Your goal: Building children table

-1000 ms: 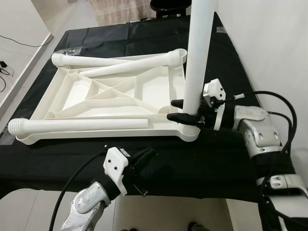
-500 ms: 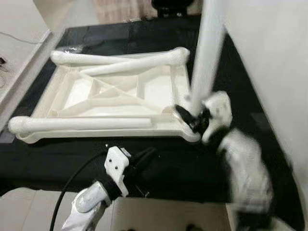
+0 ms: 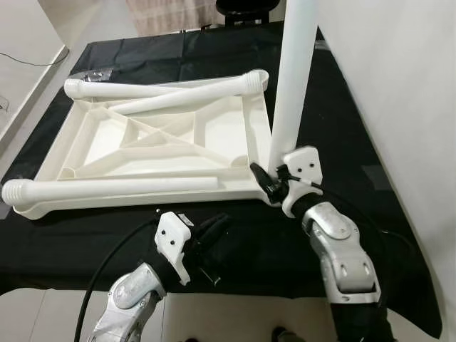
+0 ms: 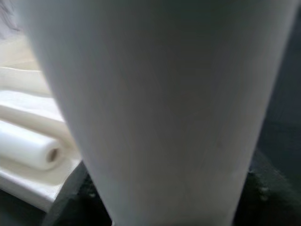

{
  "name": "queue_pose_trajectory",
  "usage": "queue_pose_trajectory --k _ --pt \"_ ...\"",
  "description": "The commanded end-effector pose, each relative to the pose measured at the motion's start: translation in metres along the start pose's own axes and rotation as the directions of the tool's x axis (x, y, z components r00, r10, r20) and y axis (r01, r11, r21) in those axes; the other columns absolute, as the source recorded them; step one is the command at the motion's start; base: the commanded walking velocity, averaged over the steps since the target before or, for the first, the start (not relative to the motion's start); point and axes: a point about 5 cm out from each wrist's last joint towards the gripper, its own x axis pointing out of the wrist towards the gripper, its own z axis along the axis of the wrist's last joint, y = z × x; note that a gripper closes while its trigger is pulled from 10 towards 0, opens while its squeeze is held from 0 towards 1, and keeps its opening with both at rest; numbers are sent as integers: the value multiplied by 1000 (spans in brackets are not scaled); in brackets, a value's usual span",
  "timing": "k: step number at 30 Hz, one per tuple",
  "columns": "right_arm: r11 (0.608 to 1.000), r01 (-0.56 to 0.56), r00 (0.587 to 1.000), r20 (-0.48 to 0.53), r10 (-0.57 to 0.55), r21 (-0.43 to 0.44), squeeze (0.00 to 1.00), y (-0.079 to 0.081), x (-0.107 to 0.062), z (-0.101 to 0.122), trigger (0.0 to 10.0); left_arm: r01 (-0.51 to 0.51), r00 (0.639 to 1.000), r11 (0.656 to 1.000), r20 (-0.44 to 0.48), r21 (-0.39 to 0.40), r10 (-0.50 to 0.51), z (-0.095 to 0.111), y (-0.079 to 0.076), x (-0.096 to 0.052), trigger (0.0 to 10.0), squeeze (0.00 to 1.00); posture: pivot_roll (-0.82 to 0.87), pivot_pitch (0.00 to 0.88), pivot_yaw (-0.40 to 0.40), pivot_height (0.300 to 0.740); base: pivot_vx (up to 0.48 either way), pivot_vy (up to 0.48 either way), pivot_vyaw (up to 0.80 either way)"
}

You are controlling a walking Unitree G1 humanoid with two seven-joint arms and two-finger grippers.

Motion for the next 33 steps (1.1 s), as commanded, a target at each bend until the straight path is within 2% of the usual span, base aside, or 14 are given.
queue_pose_trajectory --k 1,3,4,7,8,9,10,12,21,22,23,24,25,33 --pt "985 -171 985 31 170 30 902 6 4 12 10000 -1 1000 1000 -24 -11 1 -5 -1 -4 10000 0 7 280 70 740 0 0 0" --pt "972 -234 971 45 233 4 902 6 4 18 10000 1 1000 1000 -24 -13 -1 -5 0 -4 10000 0 7 280 70 740 0 0 0" --pt "947 -320 945 51 322 -33 0 1 4 25 10000 3 1000 1000 -24 -12 -3 -5 0 -4 10000 0 17 283 74 740 0 0 0" --pt "855 -505 861 2 509 -116 0 -12 0 33 10000 6 1000 1000 -24 -12 -7 -4 -1 -4 10000 0 30 286 75 740 0 0 0" --pt "855 -505 861 2 509 -116 0 -12 0 33 10000 6 1000 1000 -24 -12 -7 -4 -1 -4 10000 0 30 286 75 740 0 0 0" --pt "806 -580 814 -42 579 -122 0 -17 -2 33 10000 6 1000 1000 -24 -12 -6 -3 -2 -5 10000 0 34 287 72 740 0 0 0" --pt "806 -580 814 -42 579 -122 0 -17 -2 33 10000 6 1000 1000 -24 -12 -6 -3 -2 -5 10000 0 34 287 72 740 0 0 0" --pt "727 -675 738 -123 663 -129 0 -33 -1 35 10000 5 1000 1000 -23 -14 -6 -2 -3 -6 10000 0 48 296 65 740 0 0 0" --pt "728 -682 731 -102 674 -74 0 -49 18 44 10000 1 1000 1000 -22 -22 -1 0 -7 -9 10000 0 69 303 63 740 0 0 0" --pt "718 -693 720 -106 686 -56 0 -51 18 42 5216 1 1000 1000 -23 -23 -1 0 -8 -10 10000 0 76 306 60 740 0 0 0" --pt "706 -707 705 -106 701 -35 0 -53 17 40 1725 1 1000 1000 -24 -25 -1 0 -9 -11 10000 0 76 305 61 740 0 0 0" --pt "706 -707 705 -106 701 -35 0 -53 17 40 1725 1 1000 1000 -24 -25 -1 0 -9 -11 10000 0 76 305 61 740 0 0 0" --pt "694 -719 692 -103 715 -14 0 -54 16 38 0 1 1000 1000 -24 -26 -1 0 -9 -11 10000 0 76 305 61 740 0 0 0" --pt "657 -754 652 -98 752 16 0 -64 12 34 0 3 1000 999 -31 -35 -4 0 -11 -13 10000 0 68 298 71 740 0 0 0"
